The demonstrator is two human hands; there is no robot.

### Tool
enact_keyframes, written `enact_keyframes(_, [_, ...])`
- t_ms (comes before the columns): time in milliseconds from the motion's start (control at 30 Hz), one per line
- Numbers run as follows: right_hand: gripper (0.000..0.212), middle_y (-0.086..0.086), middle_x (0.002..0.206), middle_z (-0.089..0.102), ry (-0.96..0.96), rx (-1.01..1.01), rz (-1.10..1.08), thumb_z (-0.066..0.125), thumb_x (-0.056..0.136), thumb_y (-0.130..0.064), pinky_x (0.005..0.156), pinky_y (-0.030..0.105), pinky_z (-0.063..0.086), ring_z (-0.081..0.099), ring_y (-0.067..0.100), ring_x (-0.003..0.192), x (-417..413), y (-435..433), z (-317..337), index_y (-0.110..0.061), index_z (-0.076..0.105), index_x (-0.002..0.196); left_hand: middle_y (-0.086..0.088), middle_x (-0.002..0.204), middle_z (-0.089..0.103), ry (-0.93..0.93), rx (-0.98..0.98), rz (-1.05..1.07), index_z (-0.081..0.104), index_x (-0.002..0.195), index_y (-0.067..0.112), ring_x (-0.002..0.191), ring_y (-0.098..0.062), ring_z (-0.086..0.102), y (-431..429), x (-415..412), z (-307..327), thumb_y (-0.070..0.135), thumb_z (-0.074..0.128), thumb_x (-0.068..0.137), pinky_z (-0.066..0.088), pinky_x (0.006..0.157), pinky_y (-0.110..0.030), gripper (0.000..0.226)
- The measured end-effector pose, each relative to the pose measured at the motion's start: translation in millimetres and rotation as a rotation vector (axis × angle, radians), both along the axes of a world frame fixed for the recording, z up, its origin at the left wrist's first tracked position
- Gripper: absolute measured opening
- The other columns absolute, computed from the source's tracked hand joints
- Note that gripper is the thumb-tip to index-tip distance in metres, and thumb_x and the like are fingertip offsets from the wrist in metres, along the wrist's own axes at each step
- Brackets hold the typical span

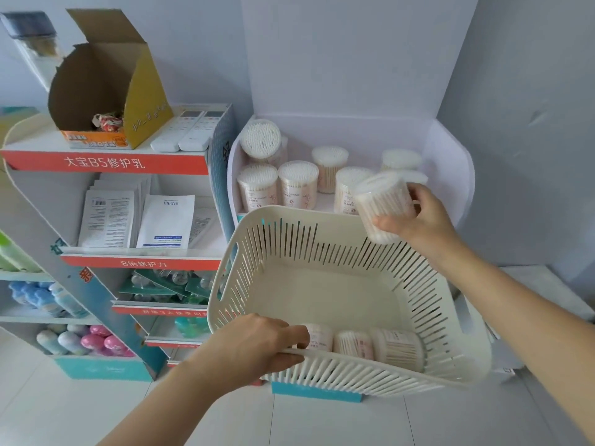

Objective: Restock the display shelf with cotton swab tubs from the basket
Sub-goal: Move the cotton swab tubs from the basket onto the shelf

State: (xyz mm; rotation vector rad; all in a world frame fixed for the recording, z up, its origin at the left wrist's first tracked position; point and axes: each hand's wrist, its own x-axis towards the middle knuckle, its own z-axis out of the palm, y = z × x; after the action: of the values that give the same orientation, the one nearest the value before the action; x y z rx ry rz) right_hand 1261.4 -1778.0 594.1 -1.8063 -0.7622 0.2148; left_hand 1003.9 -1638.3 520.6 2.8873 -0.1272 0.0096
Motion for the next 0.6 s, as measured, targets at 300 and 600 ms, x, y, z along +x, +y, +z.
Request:
enact_keyframes(300, [0.066, -0.003, 0.122, 0.056, 0.108, 0.148, -0.206, 0.079, 0.073, -0.023, 0.086, 0.025, 0.045, 0.055, 0.014, 0.108, 12, 9, -7, -0.015, 0.046, 0.130, 0.000, 0.076, 0.059, -0.053, 0.074, -0.030, 0.044, 0.099, 0.028, 0.064, -0.022, 0.059, -3, 0, 11, 0.041, 0.045, 0.096, 0.042, 0.058, -0.028, 0.013])
enact_keyframes(600, [0.069, 0.008, 0.129, 0.041, -0.061, -0.124, -0.325, 0.078, 0.073, -0.039, 0.100, 0.037, 0.044, 0.051, 0.022, 0.109, 44, 25, -25, -0.017, 0.046, 0.130, 0.008, 0.066, 0.051, -0.169, 0.133, -0.036, 0.037, 0.088, 0.028, 0.046, -0.014, 0.051, -5, -5, 4, 0.043, 0.036, 0.093, 0.042, 0.043, -0.022, 0.017])
